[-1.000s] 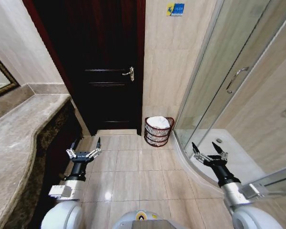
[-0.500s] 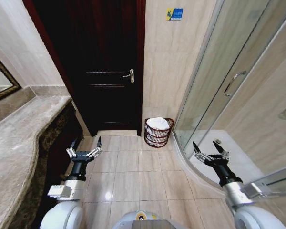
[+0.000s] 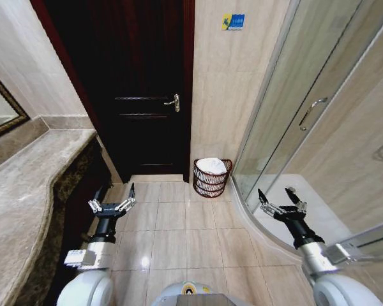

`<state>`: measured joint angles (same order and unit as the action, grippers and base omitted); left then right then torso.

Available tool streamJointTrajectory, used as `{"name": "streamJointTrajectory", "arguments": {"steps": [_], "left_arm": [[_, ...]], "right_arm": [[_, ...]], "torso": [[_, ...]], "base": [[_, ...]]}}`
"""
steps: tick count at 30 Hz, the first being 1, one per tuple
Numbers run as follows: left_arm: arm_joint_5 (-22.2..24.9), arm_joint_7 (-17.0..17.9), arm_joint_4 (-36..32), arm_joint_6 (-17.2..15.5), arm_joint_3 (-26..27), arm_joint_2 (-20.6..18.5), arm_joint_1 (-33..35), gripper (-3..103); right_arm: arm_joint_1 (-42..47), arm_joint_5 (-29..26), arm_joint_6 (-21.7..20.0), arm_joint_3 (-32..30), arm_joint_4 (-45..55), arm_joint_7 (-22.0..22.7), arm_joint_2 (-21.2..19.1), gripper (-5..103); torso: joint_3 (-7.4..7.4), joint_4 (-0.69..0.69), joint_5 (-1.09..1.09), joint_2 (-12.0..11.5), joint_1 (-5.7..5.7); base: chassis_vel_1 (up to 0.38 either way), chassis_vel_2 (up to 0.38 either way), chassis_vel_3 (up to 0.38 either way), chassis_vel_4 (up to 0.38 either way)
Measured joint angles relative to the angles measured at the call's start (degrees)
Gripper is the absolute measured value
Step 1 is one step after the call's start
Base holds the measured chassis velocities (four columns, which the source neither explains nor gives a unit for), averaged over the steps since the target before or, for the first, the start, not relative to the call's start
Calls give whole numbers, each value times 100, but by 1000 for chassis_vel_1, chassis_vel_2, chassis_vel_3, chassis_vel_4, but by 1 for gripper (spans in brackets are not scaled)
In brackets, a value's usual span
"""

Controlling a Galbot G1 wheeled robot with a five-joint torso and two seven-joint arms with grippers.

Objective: Discard the used towel into the hamper.

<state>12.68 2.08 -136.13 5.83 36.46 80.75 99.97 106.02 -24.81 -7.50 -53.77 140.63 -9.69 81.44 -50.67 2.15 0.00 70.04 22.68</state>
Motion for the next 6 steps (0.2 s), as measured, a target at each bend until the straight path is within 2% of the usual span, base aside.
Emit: {"name": "streamJointTrajectory", "arguments": {"steps": [6], "left_arm": [[18, -10, 42, 1, -11, 3, -5, 100]], "right_arm": [[9, 30, 115, 29, -72, -17, 45, 100]], "torso": [[9, 0, -1, -17, -9]], "base": [[0, 0, 0, 0]]}}
